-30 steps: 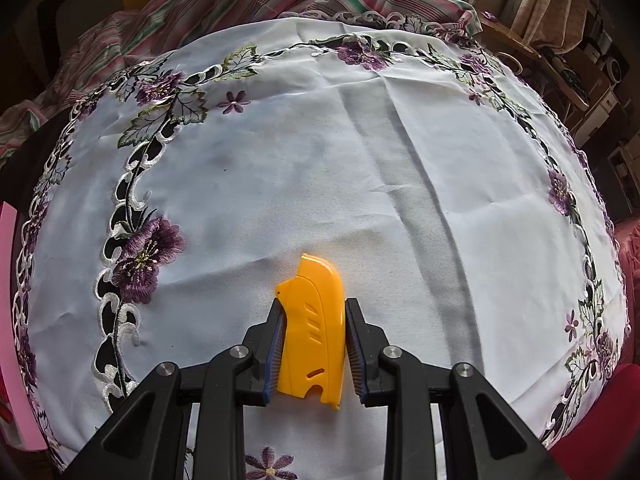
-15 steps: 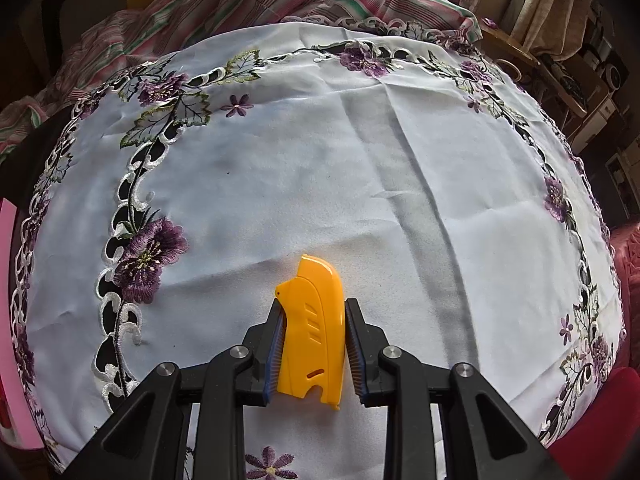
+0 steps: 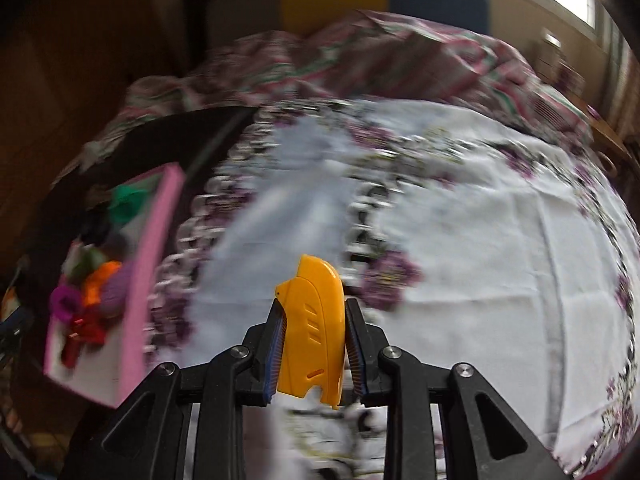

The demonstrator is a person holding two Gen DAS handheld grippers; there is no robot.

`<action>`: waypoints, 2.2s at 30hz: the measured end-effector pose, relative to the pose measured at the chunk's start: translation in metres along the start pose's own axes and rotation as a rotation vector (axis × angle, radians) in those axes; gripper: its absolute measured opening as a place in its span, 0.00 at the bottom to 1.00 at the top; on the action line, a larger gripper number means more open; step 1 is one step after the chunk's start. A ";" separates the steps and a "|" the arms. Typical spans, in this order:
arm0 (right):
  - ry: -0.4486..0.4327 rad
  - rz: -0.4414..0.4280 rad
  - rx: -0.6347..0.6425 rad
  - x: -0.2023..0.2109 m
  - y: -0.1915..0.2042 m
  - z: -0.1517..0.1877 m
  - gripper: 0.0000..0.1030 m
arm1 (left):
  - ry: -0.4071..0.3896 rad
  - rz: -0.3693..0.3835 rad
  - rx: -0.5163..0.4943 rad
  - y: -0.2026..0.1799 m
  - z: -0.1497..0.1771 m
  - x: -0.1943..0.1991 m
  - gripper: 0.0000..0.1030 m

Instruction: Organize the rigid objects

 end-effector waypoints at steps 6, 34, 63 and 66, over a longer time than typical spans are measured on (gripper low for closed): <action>-0.052 -0.151 0.209 0.014 0.121 -0.019 0.27 | 0.000 -0.003 0.019 0.005 0.000 0.002 0.51; 0.138 -0.116 0.329 -0.062 0.201 0.022 0.28 | 0.006 -0.037 0.052 0.023 0.003 -0.004 0.59; -0.122 -0.002 0.209 0.000 0.209 0.010 0.42 | -0.094 -0.036 0.057 0.011 0.005 0.040 1.00; -0.127 -0.003 0.211 0.003 0.211 0.011 0.42 | -0.105 -0.049 0.058 0.012 0.006 0.044 1.00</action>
Point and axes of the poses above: each gripper's, at about its wrist camera, not at the fingertips, and x roughly against the way its jaws point, y to its left, z to its underside, the point moved 8 cm from there along -x, roughly the way its jaws point, and after that the axes turned 10 degrees about x, right-handed, at the moved point
